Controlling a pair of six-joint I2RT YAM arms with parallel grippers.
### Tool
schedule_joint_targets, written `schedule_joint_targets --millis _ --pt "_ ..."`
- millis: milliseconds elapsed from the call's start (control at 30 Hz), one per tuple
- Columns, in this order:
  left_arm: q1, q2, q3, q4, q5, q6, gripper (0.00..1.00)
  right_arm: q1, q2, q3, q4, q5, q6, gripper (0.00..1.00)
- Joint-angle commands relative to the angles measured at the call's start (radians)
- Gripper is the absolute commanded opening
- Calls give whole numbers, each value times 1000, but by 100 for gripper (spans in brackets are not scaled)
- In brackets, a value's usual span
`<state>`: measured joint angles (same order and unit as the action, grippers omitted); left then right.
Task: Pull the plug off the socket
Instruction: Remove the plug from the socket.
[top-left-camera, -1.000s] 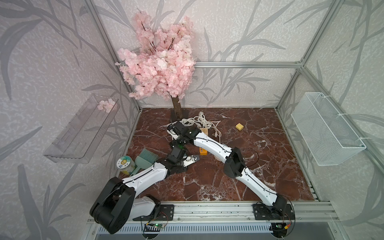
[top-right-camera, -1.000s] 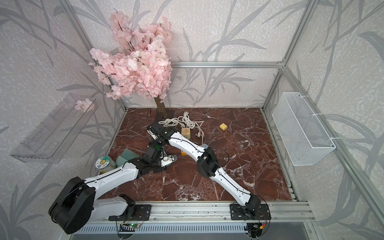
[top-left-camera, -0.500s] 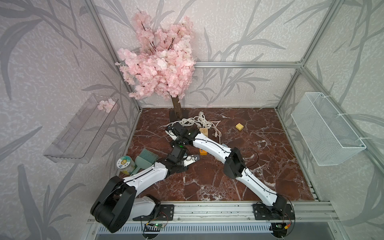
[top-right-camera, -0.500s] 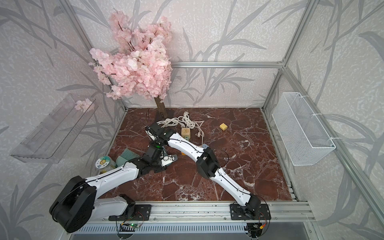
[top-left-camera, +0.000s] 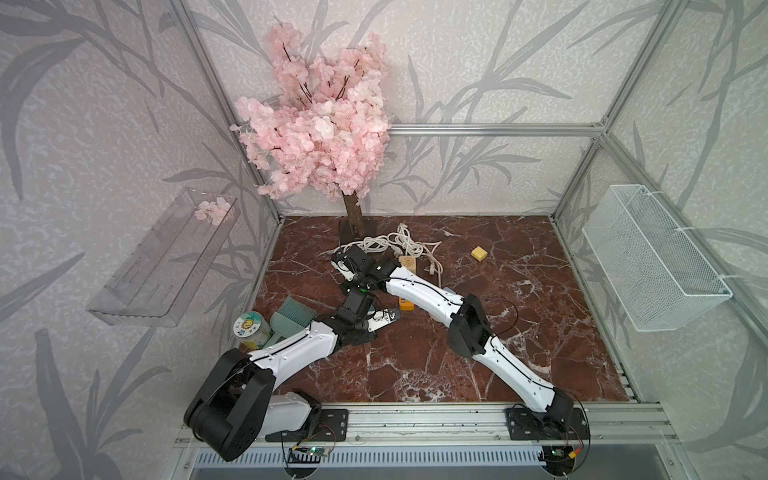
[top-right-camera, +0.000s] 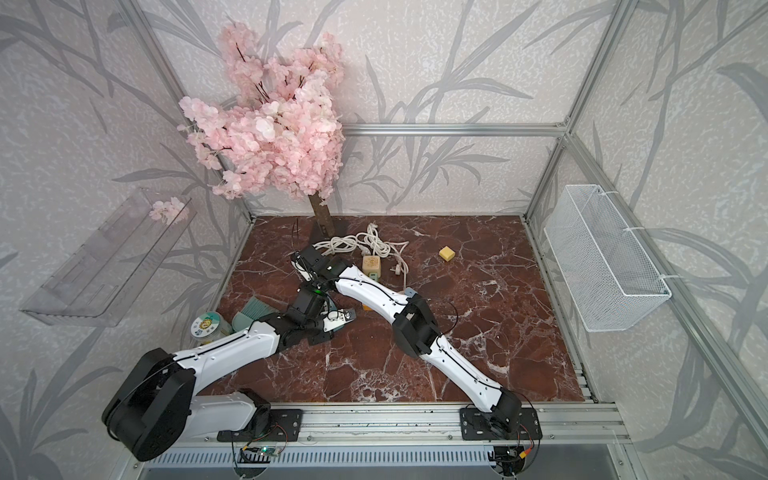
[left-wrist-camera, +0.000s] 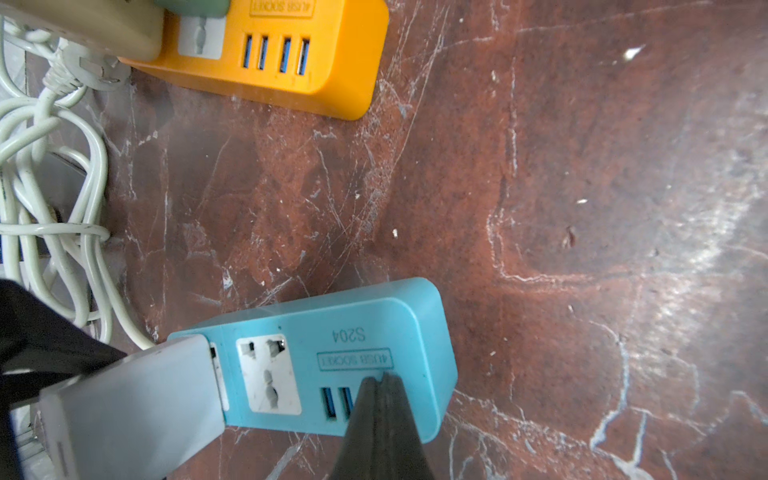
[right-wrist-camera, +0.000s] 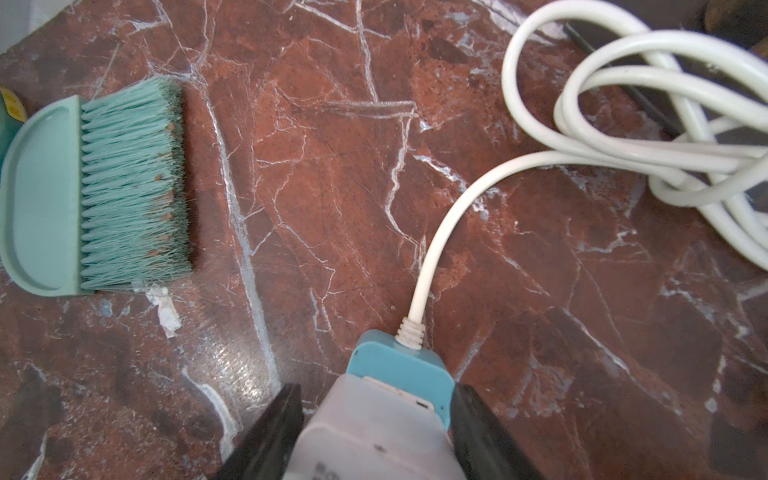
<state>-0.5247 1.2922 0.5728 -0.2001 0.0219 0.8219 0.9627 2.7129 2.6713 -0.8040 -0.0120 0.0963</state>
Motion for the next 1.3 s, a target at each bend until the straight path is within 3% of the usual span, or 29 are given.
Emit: schedule_joint_targets --millis 0,367,833,1100,1200,1267 --pt "-2 45 -12 -119 40 -18 0 13 -90 -16 -3 26 -17 1" --pt "6 83 4 -152 57 -18 0 18 -124 -30 5 31 -23 0" --pt "12 77 16 -171 64 -19 0 4 -151 -31 -17 7 64 0" --pt "12 26 112 -268 114 -66 0 -17 -229 -34 -85 38 124 0" --pt "12 -5 162 -318 145 -89 20 -25 -269 -49 -127 71 147 0" --pt "12 -36 185 -335 159 -108 39 -35 -300 -67 -159 81 154 0"
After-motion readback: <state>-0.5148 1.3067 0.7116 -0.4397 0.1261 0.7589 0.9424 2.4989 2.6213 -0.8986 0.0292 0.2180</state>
